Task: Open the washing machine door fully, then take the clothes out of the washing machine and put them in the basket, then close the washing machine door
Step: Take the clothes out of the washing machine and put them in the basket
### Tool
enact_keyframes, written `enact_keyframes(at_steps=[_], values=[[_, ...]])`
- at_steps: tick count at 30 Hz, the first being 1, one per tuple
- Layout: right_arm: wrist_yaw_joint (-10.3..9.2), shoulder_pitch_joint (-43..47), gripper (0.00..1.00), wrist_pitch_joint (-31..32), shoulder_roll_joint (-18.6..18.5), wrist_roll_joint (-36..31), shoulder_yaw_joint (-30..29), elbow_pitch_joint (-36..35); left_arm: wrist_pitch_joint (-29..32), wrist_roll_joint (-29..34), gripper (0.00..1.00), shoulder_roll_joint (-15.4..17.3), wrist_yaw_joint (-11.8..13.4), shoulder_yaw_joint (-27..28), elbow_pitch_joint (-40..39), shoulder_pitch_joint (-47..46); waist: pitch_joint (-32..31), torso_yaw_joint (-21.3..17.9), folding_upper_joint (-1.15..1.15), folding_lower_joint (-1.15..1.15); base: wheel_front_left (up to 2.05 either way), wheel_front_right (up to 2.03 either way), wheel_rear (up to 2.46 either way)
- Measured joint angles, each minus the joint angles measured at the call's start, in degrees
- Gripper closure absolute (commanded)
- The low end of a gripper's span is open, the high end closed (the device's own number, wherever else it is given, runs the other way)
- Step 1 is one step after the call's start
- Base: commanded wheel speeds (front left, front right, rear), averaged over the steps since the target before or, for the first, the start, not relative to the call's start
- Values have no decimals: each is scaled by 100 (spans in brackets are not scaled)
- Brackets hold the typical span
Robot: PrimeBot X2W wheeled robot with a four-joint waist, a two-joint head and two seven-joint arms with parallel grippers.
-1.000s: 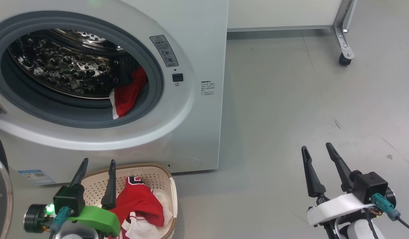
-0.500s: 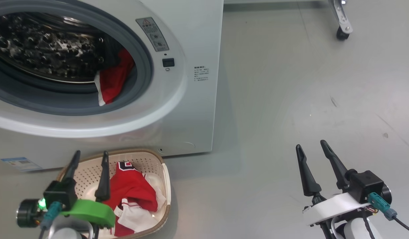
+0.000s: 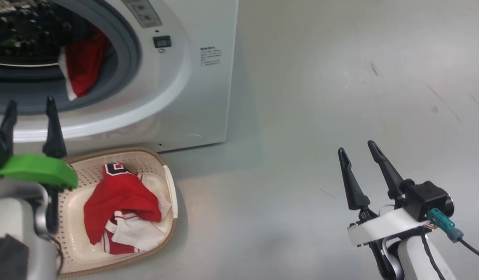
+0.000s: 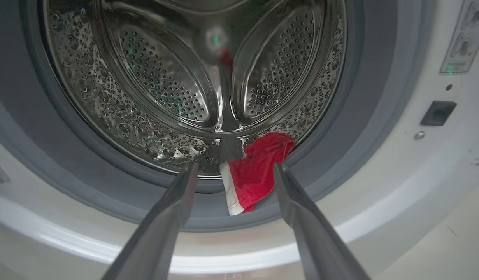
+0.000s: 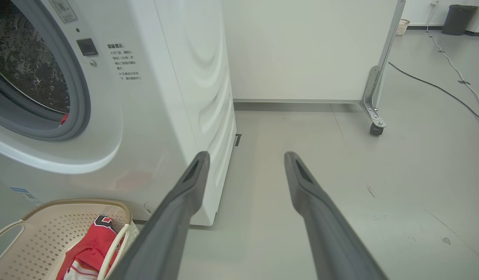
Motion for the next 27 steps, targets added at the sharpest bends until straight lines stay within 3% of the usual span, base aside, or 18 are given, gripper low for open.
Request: enact_keyframes(at_steps=[12, 27], values=[[31, -374, 0, 0, 1, 154, 256, -56, 1474, -427, 0, 638, -26, 304, 630, -1582, 770, -632, 0, 0, 0, 0, 0], [31, -600, 0, 0, 10, 377, 581, -111, 2479, -537, 0, 1192, 46, 427, 1440, -2945, 1403, -1138, 0, 0, 0, 0, 0]])
